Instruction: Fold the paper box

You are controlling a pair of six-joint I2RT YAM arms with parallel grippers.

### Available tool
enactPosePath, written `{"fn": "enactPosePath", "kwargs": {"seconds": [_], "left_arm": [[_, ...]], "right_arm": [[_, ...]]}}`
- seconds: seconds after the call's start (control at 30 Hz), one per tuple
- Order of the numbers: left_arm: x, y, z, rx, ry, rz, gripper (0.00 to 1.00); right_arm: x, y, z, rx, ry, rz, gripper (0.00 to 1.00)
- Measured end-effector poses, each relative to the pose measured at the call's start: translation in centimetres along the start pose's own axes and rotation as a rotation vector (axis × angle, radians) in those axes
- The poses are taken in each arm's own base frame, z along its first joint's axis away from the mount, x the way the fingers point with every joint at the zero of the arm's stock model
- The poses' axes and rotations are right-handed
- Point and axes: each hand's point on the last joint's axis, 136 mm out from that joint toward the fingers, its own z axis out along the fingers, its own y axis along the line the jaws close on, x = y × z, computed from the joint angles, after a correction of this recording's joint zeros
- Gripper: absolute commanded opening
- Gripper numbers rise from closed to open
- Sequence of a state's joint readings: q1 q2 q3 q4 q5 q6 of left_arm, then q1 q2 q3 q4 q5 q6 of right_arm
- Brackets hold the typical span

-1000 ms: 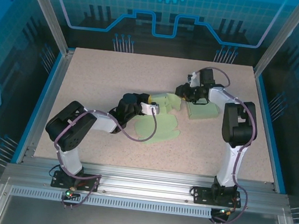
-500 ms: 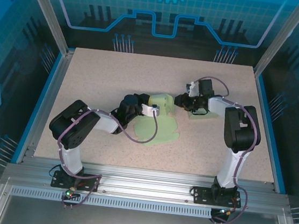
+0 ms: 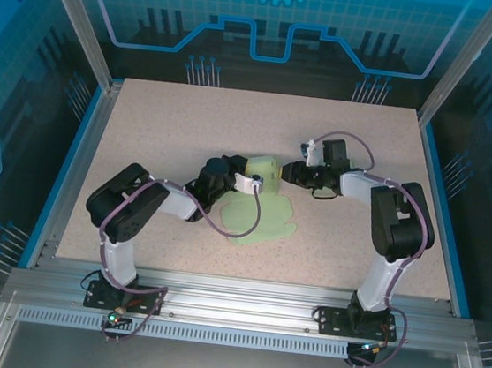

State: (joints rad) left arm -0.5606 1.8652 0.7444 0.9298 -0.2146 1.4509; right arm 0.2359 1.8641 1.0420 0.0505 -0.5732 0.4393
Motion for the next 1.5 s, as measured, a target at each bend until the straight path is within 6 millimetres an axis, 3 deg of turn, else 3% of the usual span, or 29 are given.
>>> {"fn": "enactPosePath", "kwargs": {"seconds": [0.43, 0.63, 0.9, 1.27, 1.5], "left_arm": [[-0.1, 0.3, 1.5, -0.162, 0.001, 0.152, 0.07], [-1.2, 1.2, 1.5, -0.237, -0.017, 0.222, 0.08], [-2.3, 2.0, 0.4, -0.215, -0.047, 0.208, 0.1], [-2.7, 1.0, 0.3, -0.185, -0.059, 0.205, 0.1], [-2.7, 1.0, 0.3, -0.183, -0.061, 0.185, 0.1]], "right_arm": [[0.4, 0.9, -0.2, 0.012, -0.02, -0.097, 0.43], [0.4, 0.8, -0.2, 0.029, -0.026, -0.119, 0.44], [0.2, 0.6, -0.1, 0.045, -0.035, -0.146, 0.45], [-0.9, 0.6, 0.8, 0.102, -0.094, -0.258, 0.45], [-1.5, 0.3, 1.7, 0.15, -0.129, -0.324, 0.38]]}}
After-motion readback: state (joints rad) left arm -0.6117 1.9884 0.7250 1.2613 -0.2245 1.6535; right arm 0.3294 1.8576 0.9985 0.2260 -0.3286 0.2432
